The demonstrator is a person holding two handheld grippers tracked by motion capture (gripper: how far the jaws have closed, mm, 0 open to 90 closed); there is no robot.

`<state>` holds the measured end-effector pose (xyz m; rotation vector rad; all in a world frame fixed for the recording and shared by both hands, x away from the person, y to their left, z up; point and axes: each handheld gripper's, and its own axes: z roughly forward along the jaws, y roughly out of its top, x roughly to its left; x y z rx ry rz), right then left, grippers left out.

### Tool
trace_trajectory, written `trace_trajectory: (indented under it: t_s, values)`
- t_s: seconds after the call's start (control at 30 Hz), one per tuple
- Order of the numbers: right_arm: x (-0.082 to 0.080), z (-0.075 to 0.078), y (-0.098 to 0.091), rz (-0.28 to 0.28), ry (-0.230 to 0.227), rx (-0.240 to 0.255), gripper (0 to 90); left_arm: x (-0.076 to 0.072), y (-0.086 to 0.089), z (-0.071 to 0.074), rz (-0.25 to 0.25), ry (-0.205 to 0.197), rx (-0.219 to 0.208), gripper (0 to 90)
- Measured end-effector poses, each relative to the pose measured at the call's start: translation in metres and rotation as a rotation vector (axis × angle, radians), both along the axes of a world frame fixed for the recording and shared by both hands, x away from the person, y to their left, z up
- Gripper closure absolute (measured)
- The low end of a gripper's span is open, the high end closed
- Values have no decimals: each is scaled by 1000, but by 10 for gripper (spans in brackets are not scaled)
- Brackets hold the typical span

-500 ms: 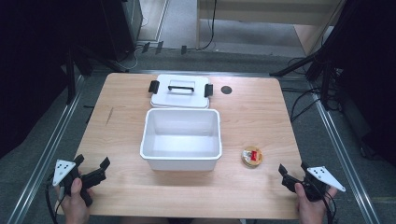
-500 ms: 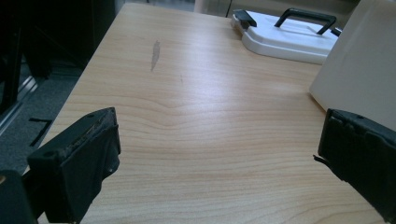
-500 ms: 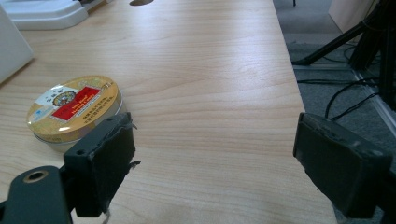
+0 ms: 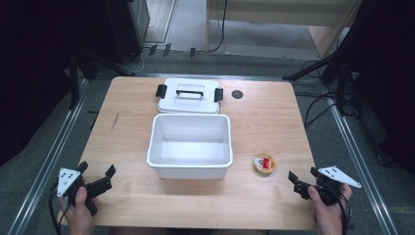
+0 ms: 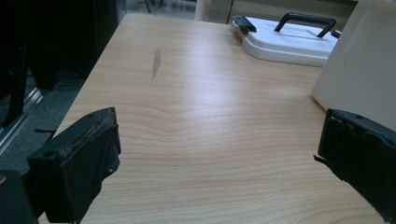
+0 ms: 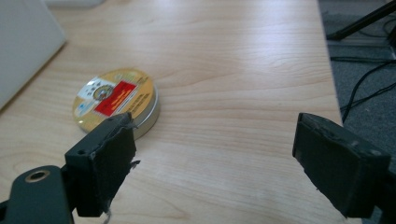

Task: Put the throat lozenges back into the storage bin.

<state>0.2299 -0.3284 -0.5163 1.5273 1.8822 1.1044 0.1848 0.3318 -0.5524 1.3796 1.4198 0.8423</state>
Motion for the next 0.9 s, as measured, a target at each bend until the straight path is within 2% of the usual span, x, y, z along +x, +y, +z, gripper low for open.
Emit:
trace_trajectory:
  t_s: [0.17,0.37,0.4,0.47,0.63,0.73,0.83,0.9]
  values:
    - [12,11,11,75,100,-37,133,0,2,0,-4,3,-18,0]
    - [28,19,22,136,193,-82,132,1,3,0,-19,4,-25,0]
    - [31,21,25,150,215,-95,126,0,3,0,-23,3,-28,0]
    - [38,23,29,170,258,-89,84,0,3,0,-24,-1,-30,0]
    - [56,30,41,250,416,-70,5,0,3,0,-25,1,-27,0]
    - [65,32,53,276,512,-135,0,1,3,0,-28,3,-28,0]
    - [73,33,64,264,565,-192,0,1,3,0,-30,3,-30,0]
    - [78,33,72,276,599,-215,0,1,4,0,-33,3,-34,0]
